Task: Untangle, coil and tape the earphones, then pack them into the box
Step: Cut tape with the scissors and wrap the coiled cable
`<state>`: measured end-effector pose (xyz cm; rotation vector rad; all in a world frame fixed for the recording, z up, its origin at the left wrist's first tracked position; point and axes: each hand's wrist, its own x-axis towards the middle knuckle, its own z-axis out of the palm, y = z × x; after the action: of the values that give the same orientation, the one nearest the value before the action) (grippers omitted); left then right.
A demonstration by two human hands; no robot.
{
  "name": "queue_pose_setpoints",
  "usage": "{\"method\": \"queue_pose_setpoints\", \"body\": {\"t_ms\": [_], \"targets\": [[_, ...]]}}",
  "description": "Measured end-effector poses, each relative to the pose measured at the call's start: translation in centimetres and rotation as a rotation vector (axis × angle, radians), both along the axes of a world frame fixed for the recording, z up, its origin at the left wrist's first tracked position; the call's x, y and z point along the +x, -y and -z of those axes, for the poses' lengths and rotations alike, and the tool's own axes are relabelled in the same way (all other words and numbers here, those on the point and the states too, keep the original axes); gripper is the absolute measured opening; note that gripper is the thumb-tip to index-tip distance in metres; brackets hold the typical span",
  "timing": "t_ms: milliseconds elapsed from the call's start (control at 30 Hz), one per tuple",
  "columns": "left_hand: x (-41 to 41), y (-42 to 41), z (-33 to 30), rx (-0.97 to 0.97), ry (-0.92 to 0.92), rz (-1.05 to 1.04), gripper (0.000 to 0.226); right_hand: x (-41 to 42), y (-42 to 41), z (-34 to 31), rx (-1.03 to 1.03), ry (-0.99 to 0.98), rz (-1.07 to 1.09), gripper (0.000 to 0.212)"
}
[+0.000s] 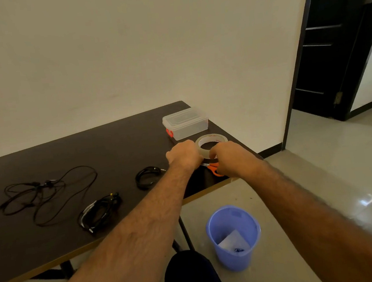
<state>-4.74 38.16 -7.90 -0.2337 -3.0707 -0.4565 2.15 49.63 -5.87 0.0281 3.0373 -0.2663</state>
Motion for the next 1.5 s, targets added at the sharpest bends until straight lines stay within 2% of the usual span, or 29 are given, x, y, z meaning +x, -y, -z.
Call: {"method": "queue_pose_setpoints", "body": {"t_ms": [67,167,267,367,500,567,767,900,1133,1333,1500], "targets": [[-0.1,0.0,0.1,0.006,-0.005,-0.024,0.016,0.0,-0.1,0.1,0.015,-0.030,0.001,0.033],[-0.2,0.5,0.1,0.017,0.021,-0.040,0.013,0.8,-0.5,0.0,0.090,0.032,0.047,0.039],[-0.4,0.8,0.2,0.031,0.019,-0.040,0.012,1.8,-1.8,-0.3,0.051,0.007,0.010,0.030],[-0.5,0.7,0.3,0.053,0.023,-0.020,0.013,2.4,-3.7,-1.2,-0.106,-0.047,0.034,0.025],[-0.4,0.4,0.4,0.064,0.027,-0.011,0.017,2.6,-5.0,-1.7,-0.455,-0.216,0.095,0.036],[-0.3,0.3,0.4,0.088,0.035,-0.012,0.020,1.9,-4.6,-1.0,-0.529,-0.264,0.091,0.037],[0.5,0.3,0.1,0.106,0.027,-0.013,0.015,-1.0,-3.3,0.2,-0.401,-0.320,0.048,0.032],[0.8,0.6,0.0,0.121,0.044,-0.018,0.014,-1.9,-3.4,0.2,-0.241,-0.243,0.026,0.030],[1.2,0.4,-1.1,0.174,0.107,-0.045,0.020,-2.0,-4.7,0.2,-0.237,-0.251,0.131,0.036],[1.6,1.0,-2.6,0.067,0.194,-0.012,0.028,-2.7,-3.7,-0.1,-0.084,-0.266,0.222,0.045],[2.0,2.3,-3.2,0.025,0.226,0.014,0.038,-3.4,-2.9,0.0,-0.104,-0.243,0.277,0.047]]}}
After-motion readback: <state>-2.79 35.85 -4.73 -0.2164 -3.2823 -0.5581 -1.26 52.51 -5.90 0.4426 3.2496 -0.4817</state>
